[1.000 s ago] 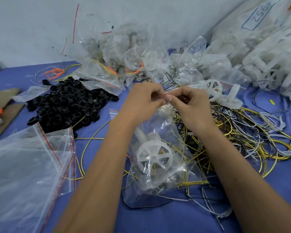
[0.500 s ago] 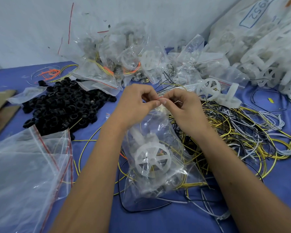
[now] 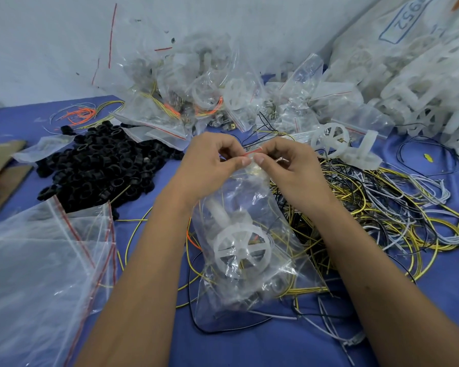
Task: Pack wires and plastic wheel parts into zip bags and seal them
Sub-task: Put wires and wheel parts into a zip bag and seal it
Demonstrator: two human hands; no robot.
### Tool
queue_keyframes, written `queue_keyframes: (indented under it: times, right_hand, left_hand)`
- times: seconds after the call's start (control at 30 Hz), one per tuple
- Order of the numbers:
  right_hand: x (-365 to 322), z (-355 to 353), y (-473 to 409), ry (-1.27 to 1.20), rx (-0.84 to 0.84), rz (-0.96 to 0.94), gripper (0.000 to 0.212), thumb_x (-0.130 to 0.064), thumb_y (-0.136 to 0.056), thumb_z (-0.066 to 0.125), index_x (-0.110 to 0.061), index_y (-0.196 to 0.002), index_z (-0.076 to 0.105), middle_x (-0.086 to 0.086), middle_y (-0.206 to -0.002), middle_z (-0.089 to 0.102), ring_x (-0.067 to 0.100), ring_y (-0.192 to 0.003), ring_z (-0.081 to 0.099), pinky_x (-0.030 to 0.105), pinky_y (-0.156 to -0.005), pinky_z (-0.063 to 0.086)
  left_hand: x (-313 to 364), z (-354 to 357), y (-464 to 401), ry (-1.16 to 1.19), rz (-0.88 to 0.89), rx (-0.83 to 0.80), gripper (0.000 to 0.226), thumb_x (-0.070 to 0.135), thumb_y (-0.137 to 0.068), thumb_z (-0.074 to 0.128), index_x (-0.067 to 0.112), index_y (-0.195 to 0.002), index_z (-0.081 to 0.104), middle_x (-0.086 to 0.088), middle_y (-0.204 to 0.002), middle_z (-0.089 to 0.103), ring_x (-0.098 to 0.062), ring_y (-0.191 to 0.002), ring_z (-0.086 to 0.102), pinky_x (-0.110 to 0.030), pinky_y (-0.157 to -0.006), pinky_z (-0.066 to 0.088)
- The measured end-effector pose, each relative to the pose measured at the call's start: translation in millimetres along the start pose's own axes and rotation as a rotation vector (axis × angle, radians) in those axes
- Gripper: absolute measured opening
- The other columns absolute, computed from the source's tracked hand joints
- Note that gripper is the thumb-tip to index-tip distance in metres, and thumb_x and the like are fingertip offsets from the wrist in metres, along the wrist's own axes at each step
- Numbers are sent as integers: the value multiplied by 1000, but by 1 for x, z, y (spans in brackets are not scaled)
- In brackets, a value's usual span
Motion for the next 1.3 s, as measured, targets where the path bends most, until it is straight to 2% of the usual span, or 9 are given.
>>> queue_keyframes:
  times: [0.1,0.2,0.27,0.4,0.53,0.73,0.9,1.07,1.3]
  right_hand:
    - [-2,1,0,-31,-10,-21,7,-14,-94,72,-17,-92,78,-1,-87,76,26,-82,70,43,-75,58]
    - [1,-1,-1,-89,19,6,18,-8,-91,73,-24,-82,76,-7,-79,74,14,-72,68,30,-67,54]
    - [3,-3,-1,-128,28,37,23,-6,-88,75,-25,-75,74,-6,-74,72,9,-67,62,23,-64,50]
    - [6,-5,-2,-145,46,83,10,-7,-87,77,-9,-77,74,2,-76,73,12,-71,63,28,-68,52]
    - [4,-3,0,-132,-30,108,5,-13,-90,76,-13,-94,79,5,-90,77,23,-82,70,36,-77,57]
    - [0,1,2,-179,-5,101,10,-14,-90,76,-8,-97,79,11,-88,77,18,-80,68,44,-78,57]
    - [5,1,1,-204,13,134,8,-13,-89,76,-14,-81,79,5,-76,76,9,-69,64,26,-67,53]
    - [14,-5,-2,-249,51,191,9,-17,-90,76,-8,-87,77,12,-82,76,17,-75,67,41,-79,56]
    - [15,-3,0,-273,28,194,10,-22,-87,78,-14,-92,80,11,-88,77,20,-82,71,54,-89,57]
  left_hand:
    - [0,-1,0,18,-9,-10,7,19,-85,83,19,-81,77,1,-74,73,-12,-69,65,-37,-69,54]
    - [-4,-4,0,-9,-33,-36,8,19,-85,84,19,-82,76,-3,-77,75,-24,-74,71,-40,-72,57]
    - [-7,-8,1,-20,-53,-63,8,17,-84,84,16,-81,77,-8,-78,75,-24,-72,70,-35,-69,55]
    - [-14,-23,3,11,-94,-81,9,12,-81,86,14,-80,78,-7,-77,76,-6,-66,62,-17,-65,49]
    - [-20,-37,5,52,-114,-77,10,10,-80,87,14,-78,78,1,-70,73,-4,-64,62,-16,-64,48]
    - [-12,-36,6,127,-83,-139,14,6,-75,88,14,-78,77,-3,-74,75,-11,-70,67,-22,-70,54]
    - [-19,-43,9,148,-118,-149,15,7,-74,89,15,-79,78,-2,-74,75,-11,-70,68,-26,-72,56]
    - [-31,-60,16,246,-152,-58,11,21,-62,87,21,-69,78,-2,-67,72,-11,-62,67,-22,-65,59]
    - [-35,-57,21,323,-104,-65,13,7,-66,83,11,-73,73,2,-64,71,-6,-57,65,-17,-60,54]
Point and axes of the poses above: each hand's wrist, its own y-axis away from the middle knuckle, its own z-axis out of the palm, x = y × z, the point moved 3 cm from there along -y, towards the middle knuckle
